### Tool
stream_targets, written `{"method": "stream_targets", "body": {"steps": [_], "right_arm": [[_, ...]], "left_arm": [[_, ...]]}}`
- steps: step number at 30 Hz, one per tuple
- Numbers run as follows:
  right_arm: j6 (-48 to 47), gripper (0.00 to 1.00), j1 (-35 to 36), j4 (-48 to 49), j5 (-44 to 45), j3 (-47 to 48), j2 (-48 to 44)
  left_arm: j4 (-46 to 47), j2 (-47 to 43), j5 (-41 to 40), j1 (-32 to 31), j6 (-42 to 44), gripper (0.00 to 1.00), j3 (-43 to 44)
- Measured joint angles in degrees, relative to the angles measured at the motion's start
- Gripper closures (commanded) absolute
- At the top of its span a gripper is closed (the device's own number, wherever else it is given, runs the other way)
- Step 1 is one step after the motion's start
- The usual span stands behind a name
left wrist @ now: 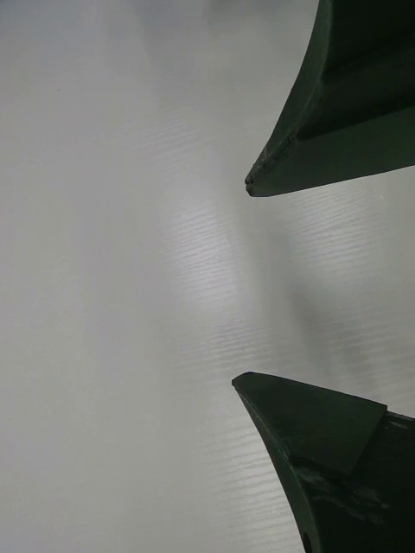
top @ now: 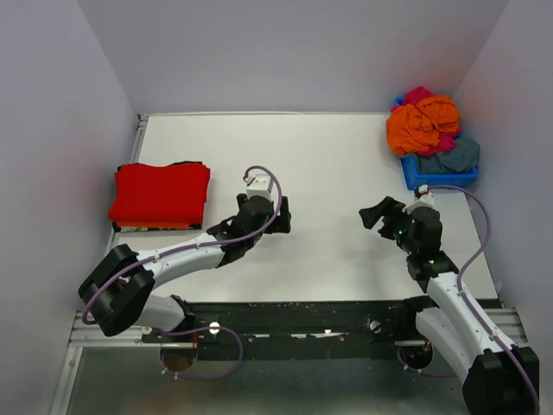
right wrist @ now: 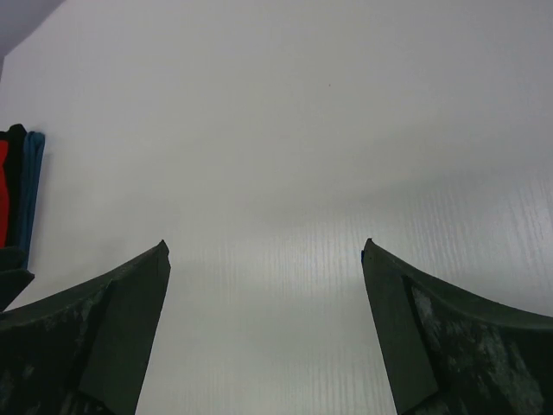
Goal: Fold and stack the t-shirts
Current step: Grab crumpled tshirt from bin with the right arm
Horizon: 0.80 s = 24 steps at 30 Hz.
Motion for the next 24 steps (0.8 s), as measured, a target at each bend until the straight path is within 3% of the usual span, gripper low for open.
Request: {"method": "stream_targets", "body": {"steps": [14,17,20,24], "right_arm": [[-0.5,0.0,0.0,0.1,-0.1,-0.6,-1.2],[-0.5,0.07,0.0,-0.7,0.8,0.5,1.0],[-0.2,0.14,-0.1,-5.0,3.8,7.5,6.4],[0.1,0.14,-1.3,-9.6,6.6,23.0,16.3]], "left_arm": [[-0.5,0.3,-0.8,-0.1,-0.1,0.02,0.3],[-1.0,0.3,-1.9,-0.1,-0.3,0.02,0.6],[-1.4,0.3,-2.6,-0.1,-0.3,0.02,0.6],[-1.6,0.3,-2.7,-0.1,-0.2,0.02,0.6]]}}
